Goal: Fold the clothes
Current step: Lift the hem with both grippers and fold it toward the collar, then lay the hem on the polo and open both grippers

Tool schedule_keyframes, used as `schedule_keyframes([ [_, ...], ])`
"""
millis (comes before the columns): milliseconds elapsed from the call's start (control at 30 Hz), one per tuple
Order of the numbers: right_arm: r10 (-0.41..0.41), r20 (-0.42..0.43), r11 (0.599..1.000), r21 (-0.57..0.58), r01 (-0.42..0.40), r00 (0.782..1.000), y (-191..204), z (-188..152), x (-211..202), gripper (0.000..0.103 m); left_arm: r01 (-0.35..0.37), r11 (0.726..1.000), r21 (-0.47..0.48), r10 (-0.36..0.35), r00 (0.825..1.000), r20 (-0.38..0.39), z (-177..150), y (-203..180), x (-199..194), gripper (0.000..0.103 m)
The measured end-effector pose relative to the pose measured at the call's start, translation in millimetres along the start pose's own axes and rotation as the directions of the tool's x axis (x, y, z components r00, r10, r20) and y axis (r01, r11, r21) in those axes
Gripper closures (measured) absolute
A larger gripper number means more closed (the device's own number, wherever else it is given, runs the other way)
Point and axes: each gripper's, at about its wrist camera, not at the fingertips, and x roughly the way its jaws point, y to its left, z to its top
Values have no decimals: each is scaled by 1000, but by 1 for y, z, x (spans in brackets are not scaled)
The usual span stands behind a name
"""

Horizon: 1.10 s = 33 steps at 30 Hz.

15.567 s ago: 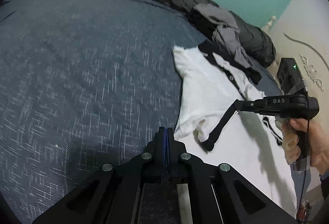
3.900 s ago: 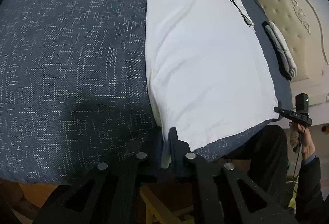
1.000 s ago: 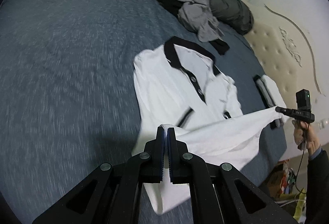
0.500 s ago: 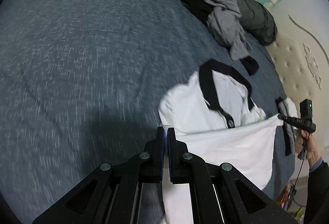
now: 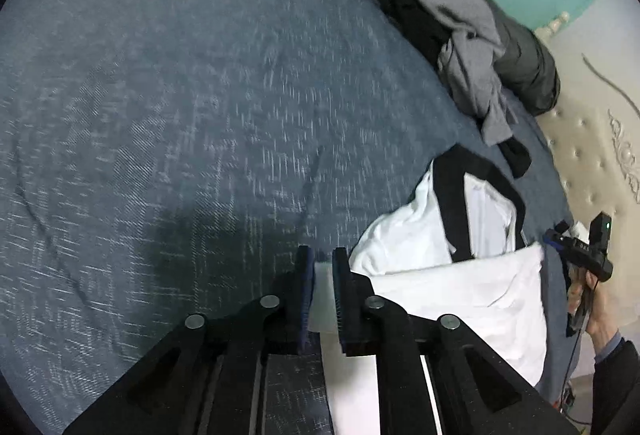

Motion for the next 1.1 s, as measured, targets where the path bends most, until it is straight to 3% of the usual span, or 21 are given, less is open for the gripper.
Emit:
schedule_keyframes([
  [33, 0, 28, 1000, 0, 0, 1000, -2, 1, -6, 65, 1, 1000, 3, -1, 1000, 24, -2, 0, -8, 73],
  [67, -2, 47, 1000, -5, 2, 999, -4, 0, -12, 58, 2, 1000, 7, -3, 999, 48, -3, -1, -17, 67],
  [133, 6, 72, 999, -40, -3, 997, -3, -4, -24, 58, 7, 1000, 29, -10, 997, 79, -9, -4, -32, 67],
  [233, 34, 75, 981, -195, -19, 997, 10, -26, -38, 58, -14, 989, 147, 1, 996, 84, -29, -17, -48, 67],
  [333, 63, 56, 942, -333, -41, 996, 23, -59, -41, 58, -43, 951, 305, 28, 998, 53, -54, -38, -46, 67],
  [400, 13, 28, 907, -421, 0, 1000, 34, -79, -29, 58, -91, 924, 372, 89, 996, 23, -64, -47, -34, 67],
  [567, -55, -3, 888, -458, 48, 998, 44, -90, 2, 60, -60, 935, 350, 82, 996, -46, -65, -50, -5, 67],
  [667, -85, 2, 889, -452, 77, 996, 46, -80, 15, 62, -78, 925, 373, 103, 994, -47, -56, -53, 6, 67],
  [933, -143, 123, 924, -340, 177, 982, 41, -23, 28, 69, -144, 953, 266, 133, 989, 58, -7, -35, 10, 67],
  [1100, -110, 174, 946, -284, 157, 979, 32, 1, 17, 69, -123, 980, 158, 108, 989, 100, 14, -16, 1, 67],
])
